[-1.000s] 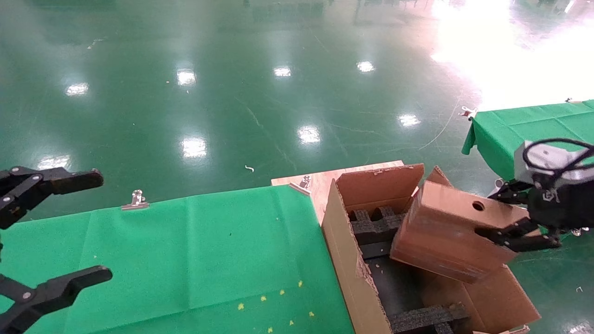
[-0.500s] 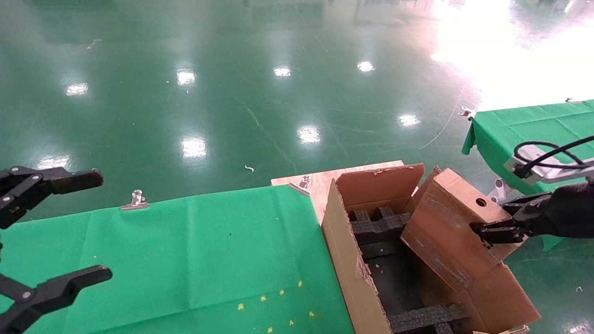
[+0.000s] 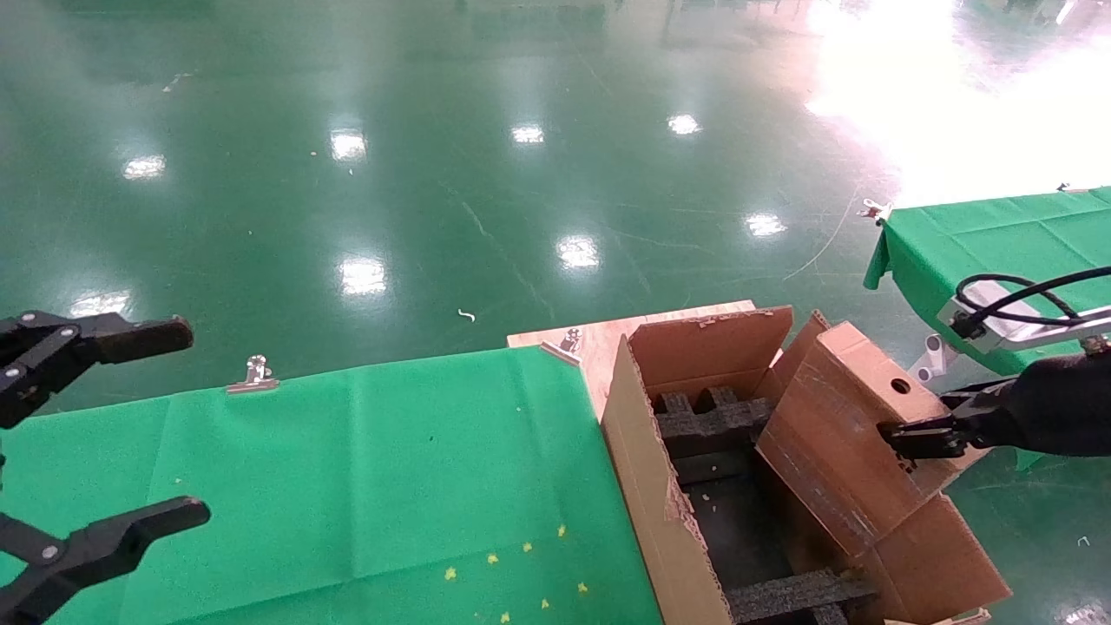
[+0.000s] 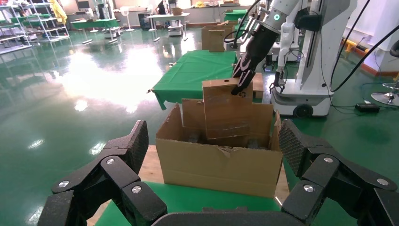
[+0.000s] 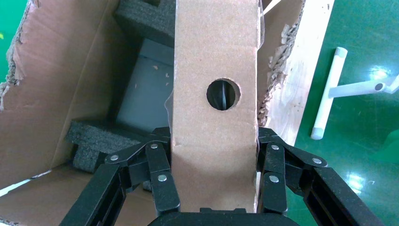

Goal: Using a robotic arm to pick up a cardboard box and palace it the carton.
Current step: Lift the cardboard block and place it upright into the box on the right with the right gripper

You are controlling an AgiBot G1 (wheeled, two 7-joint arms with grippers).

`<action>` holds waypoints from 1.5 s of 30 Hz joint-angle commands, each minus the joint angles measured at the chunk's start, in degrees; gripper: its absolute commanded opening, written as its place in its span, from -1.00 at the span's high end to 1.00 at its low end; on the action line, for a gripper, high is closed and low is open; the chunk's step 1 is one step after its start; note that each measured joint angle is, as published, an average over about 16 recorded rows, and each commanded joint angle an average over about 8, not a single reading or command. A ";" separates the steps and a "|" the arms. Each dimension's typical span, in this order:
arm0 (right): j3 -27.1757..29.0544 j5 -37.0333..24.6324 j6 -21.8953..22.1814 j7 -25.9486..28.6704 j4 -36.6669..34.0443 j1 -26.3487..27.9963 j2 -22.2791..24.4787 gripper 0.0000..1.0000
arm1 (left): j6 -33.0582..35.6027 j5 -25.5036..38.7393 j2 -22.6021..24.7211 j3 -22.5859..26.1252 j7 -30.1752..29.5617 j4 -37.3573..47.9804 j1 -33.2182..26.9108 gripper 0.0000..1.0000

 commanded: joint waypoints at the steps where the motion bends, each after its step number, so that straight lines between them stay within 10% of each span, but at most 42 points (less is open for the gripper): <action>1: 0.10 0.20 -0.36 -0.65 -0.41 0.13 -0.03 1.00 | 0.00 0.00 0.00 0.00 0.00 0.00 0.00 -1.00; 20: -4.36 -6.21 11.71 18.92 0.57 -6.54 -1.34 1.00 | 0.00 0.00 0.00 0.00 0.00 0.00 0.00 -1.00; 45: -9.04 -9.29 23.43 26.76 0.27 -15.47 -4.59 1.00 | 0.00 0.00 0.00 0.01 0.00 0.00 0.00 -1.00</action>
